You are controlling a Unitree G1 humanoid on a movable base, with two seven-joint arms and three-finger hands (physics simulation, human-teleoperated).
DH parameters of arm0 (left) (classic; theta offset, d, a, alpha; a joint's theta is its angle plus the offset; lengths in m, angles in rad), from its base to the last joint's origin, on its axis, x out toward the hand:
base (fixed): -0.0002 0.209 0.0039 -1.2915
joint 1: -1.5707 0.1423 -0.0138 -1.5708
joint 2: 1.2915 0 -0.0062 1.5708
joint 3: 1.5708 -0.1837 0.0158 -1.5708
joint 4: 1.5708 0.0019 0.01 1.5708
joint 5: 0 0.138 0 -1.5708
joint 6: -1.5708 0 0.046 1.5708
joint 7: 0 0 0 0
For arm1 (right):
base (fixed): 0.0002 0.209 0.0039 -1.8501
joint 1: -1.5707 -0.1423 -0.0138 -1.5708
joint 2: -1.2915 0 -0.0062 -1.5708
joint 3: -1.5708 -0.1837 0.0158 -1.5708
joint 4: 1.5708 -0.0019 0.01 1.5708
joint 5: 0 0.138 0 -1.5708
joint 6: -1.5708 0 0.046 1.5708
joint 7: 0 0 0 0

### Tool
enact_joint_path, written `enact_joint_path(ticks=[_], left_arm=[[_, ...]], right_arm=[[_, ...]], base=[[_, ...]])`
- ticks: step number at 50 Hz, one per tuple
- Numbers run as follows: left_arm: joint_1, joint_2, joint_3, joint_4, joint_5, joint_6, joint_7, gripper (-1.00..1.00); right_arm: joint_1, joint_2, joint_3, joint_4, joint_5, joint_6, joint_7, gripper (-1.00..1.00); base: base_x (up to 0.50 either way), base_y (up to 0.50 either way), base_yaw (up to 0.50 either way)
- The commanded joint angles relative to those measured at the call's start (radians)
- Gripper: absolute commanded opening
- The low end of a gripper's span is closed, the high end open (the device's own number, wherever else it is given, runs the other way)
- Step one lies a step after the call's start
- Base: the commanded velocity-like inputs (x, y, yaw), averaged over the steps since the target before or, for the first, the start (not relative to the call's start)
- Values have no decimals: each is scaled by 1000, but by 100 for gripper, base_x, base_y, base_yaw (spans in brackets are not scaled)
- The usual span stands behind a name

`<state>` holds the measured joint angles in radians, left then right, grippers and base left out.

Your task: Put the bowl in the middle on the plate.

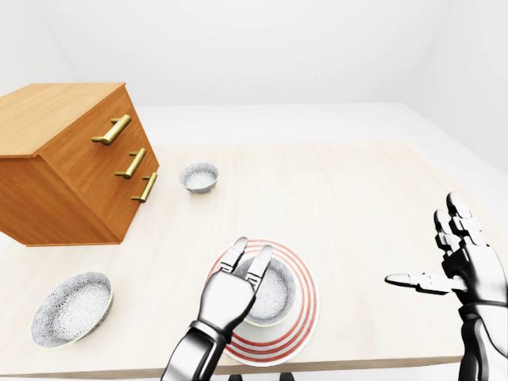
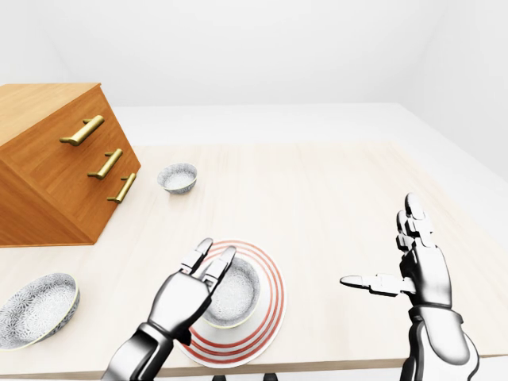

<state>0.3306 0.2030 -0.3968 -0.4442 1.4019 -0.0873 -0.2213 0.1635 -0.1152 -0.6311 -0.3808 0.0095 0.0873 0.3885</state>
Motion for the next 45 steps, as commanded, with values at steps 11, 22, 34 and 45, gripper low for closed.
enact_joint_path(ticks=[11, 22, 34, 45], left_arm=[[-21, -24, 125, -43, -152, 0, -103, 100], [-106, -87, 263, -20, -354, 0, -236, 100], [-298, -99, 429, -4, -578, 0, -383, 100], [-364, -107, 447, 100, -718, 0, -368, 100]], right_arm=[[0, -1, 0, -3, -2, 0, -1, 100], [2, 0, 1, 2, -3, 0, -1, 100], [0, 0, 1, 6, -6, 0, -1, 100], [-1, -3, 3, 11, -4, 0, -2, 100]], base=[[0, 0, 0], [0, 0, 0], [0, 0, 0], [0, 0, 0]])
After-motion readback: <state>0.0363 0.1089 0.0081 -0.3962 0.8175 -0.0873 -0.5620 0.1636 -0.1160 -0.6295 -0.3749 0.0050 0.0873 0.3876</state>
